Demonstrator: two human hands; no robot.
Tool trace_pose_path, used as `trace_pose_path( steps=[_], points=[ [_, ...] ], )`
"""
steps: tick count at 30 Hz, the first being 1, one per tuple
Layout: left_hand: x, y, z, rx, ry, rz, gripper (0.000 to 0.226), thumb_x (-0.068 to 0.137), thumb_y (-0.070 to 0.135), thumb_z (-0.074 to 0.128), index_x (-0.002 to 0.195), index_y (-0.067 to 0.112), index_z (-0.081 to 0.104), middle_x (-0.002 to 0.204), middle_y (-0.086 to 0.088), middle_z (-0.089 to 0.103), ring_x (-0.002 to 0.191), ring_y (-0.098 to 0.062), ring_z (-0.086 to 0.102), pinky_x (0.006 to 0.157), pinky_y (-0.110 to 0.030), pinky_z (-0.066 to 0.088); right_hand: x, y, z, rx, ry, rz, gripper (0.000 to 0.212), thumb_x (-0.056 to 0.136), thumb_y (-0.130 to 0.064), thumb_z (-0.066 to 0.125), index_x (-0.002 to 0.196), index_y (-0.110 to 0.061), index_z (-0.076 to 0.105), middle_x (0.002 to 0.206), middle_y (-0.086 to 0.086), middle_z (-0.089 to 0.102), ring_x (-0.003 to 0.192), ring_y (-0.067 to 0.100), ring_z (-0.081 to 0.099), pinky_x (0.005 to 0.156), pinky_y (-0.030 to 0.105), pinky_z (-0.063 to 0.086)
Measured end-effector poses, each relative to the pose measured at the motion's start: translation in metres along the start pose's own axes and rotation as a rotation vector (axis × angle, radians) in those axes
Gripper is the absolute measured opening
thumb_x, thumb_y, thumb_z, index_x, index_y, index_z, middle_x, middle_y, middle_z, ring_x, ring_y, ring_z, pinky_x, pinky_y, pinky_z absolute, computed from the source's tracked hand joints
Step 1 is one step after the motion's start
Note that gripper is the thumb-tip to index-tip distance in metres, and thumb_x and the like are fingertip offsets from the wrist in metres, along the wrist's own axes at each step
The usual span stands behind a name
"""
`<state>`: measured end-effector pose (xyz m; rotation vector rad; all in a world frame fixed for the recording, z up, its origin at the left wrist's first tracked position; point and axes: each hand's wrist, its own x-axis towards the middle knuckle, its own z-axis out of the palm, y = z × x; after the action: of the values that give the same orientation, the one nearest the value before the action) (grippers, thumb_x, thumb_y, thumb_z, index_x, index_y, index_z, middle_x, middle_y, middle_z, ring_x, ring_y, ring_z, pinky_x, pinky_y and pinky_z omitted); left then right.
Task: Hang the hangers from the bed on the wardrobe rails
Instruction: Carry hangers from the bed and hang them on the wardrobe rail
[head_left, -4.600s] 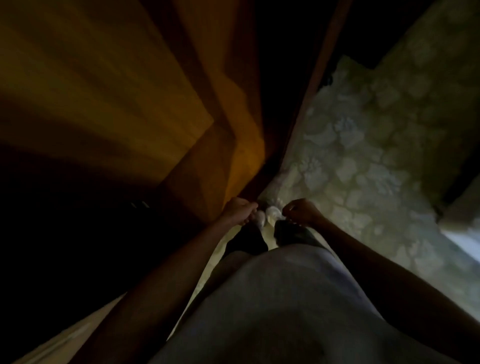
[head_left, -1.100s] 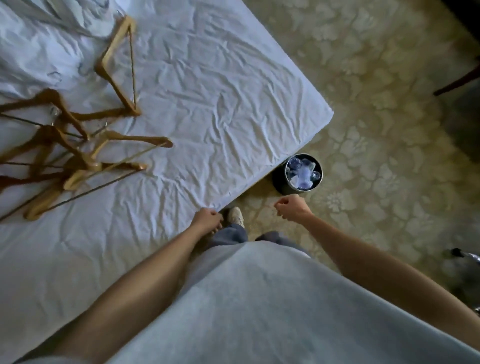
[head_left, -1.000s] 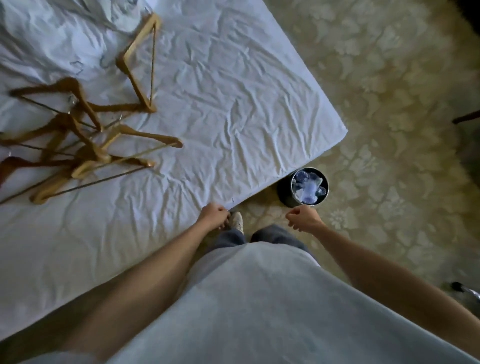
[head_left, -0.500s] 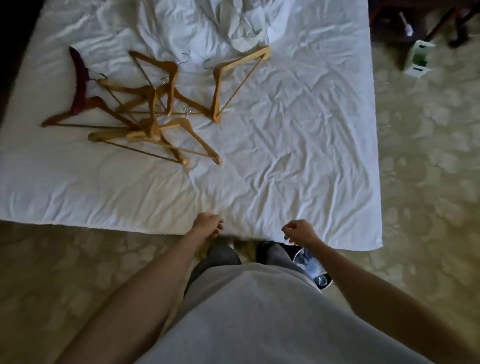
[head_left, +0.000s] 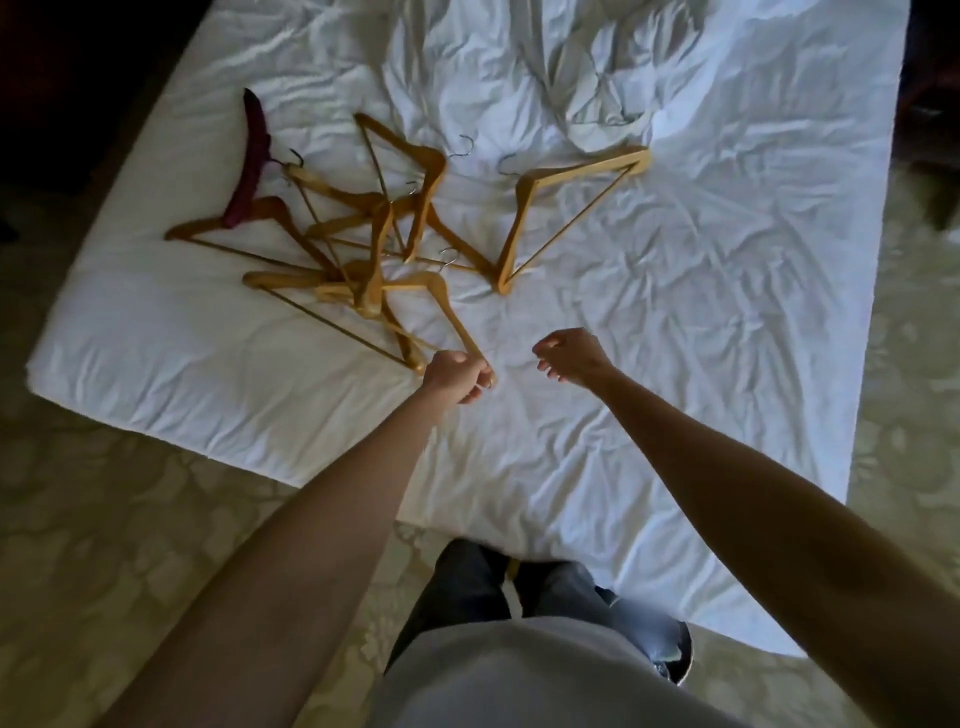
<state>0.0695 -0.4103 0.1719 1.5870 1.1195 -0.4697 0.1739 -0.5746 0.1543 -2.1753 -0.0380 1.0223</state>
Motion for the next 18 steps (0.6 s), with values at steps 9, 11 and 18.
trace_pose_path(
  steps=[9,11,18],
  points=[
    [0.158,0.004,-0.003,0.105,0.106,-0.115,0.032,0.093,0.022,0.053,0.073,0.005,0.07,0.084,-0.018,0.076,0.075,-0.033,0.073,0.073,-0.041,0.063,0.16,-0.025,0.027,-0.083,0.023,0.039,0.02,0.089,-0.02,0.061,0.093,-0.011,0.078,0.079,0.006,0.076,0.066,0.014,0.069,0.074,0.033,0.061],
    [0.174,0.004,-0.004,0.164,0.14,-0.12,0.035,0.095,0.028,0.051,0.088,0.003,0.075,0.098,-0.018,0.076,0.095,-0.034,0.072,0.086,-0.039,0.059,0.189,-0.029,0.034,-0.124,0.043,0.017,0.019,0.088,-0.02,0.061,0.093,-0.014,0.078,0.091,0.01,0.077,0.085,0.024,0.073,0.086,0.039,0.06],
    [0.242,0.023,-0.02,0.269,0.474,0.009,0.031,0.097,0.029,0.054,0.109,0.006,0.071,0.112,-0.014,0.072,0.111,-0.032,0.065,0.087,-0.036,0.049,0.273,-0.053,0.039,-0.17,0.266,0.016,0.029,0.086,-0.029,0.069,0.112,-0.015,0.07,0.112,0.01,0.072,0.11,0.029,0.065,0.088,0.035,0.052]
  ],
)
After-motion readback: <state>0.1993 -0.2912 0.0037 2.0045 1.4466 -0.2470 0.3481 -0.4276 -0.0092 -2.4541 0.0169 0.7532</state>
